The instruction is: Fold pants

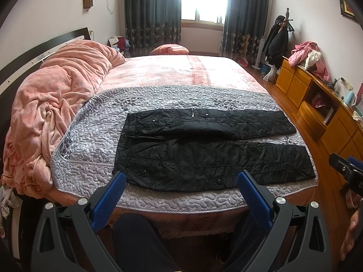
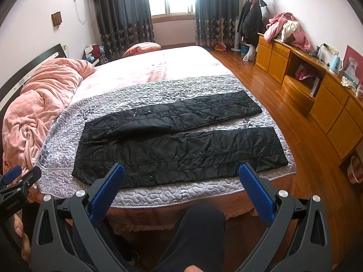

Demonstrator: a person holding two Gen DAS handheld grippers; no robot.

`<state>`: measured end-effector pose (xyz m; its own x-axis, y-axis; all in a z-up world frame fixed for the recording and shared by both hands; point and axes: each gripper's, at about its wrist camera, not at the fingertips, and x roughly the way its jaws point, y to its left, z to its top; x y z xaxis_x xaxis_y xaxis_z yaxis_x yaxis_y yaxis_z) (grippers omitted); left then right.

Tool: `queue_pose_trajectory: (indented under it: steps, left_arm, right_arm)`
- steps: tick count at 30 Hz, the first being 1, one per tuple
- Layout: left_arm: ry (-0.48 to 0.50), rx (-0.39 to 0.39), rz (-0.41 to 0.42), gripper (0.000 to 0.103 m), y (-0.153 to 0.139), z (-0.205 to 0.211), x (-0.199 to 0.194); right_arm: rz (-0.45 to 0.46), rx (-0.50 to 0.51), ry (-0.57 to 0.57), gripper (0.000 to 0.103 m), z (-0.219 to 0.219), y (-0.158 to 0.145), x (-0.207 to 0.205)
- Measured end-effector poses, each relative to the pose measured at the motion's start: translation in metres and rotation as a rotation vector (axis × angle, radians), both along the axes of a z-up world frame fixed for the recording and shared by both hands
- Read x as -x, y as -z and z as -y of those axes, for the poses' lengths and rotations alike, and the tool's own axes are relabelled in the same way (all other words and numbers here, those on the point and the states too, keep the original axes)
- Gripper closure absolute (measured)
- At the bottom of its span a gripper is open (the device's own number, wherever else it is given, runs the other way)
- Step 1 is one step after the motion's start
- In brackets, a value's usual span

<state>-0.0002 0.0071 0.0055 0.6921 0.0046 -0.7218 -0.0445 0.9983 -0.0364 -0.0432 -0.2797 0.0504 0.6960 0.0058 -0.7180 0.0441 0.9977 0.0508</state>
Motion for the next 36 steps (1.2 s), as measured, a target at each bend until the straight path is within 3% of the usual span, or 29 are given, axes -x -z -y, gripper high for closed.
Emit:
queue_pose_trajectory:
  steps: [30,33,36]
  left_arm:
    - [-0.002,-0.023,-0.015,0.004,0.020,-0.005,-0.009]
    - [0.065,-0.018,-0.049,0.004,0.046,-0.012,-0.021]
    - [0.131,0.098,-0.198,0.004,0.103,-0.043,-0.049]
  right_arm:
    - [-0.011,0.003,0.003,0.002,0.004,0.022,-0.001]
    - [0.031,0.000,-0.024,0.002,0.007,0.027,-0.006]
    - [0.136,0.003,-0.059,0.002,0.017,0.043,-0.013]
